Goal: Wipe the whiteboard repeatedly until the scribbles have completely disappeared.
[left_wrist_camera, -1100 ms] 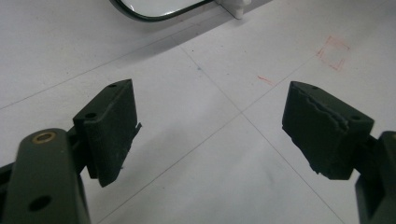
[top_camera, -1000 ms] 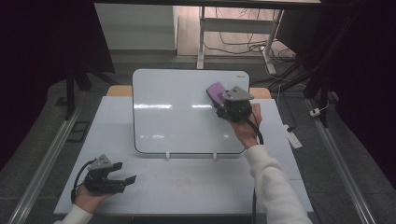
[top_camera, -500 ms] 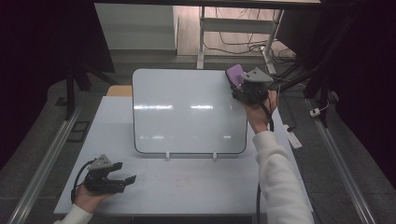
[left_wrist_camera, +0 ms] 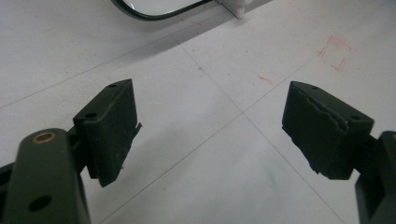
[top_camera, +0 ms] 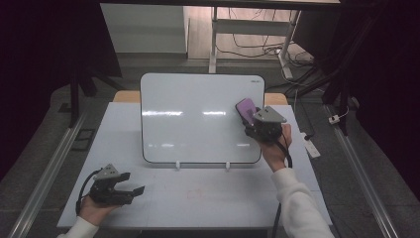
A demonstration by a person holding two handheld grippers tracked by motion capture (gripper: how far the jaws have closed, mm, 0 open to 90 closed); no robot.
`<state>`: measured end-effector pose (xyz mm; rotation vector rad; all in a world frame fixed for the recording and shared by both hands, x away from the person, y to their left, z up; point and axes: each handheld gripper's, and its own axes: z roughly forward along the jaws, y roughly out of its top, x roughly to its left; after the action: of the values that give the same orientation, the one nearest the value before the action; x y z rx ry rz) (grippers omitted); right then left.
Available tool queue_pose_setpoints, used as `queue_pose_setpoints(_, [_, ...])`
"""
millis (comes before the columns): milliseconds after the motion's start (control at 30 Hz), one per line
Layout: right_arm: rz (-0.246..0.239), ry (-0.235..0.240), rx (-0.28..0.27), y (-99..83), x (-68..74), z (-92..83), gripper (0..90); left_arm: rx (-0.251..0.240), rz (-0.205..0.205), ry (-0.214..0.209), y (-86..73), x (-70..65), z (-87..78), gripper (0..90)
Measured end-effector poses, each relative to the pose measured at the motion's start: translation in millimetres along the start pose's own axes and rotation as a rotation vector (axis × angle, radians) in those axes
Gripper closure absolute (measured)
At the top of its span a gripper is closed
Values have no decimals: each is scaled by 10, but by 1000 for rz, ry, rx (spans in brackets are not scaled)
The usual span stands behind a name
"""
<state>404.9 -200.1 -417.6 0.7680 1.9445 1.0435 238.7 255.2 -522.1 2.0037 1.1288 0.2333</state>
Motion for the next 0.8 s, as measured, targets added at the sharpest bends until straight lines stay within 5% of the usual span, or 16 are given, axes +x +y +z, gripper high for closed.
queue_pose_setpoints(167, [7, 26, 12, -125, 55, -63, 411, -2, -1, -2, 2, -2, 1, 194])
queue_pose_setpoints(400, [16, 17, 14, -66, 34, -27, 410, 0, -2, -2, -1, 4, 3, 194])
queue_pose_setpoints(800, [23, -41, 1, 496, -168, 216, 410, 3, -3, -5, 0, 10, 17, 194])
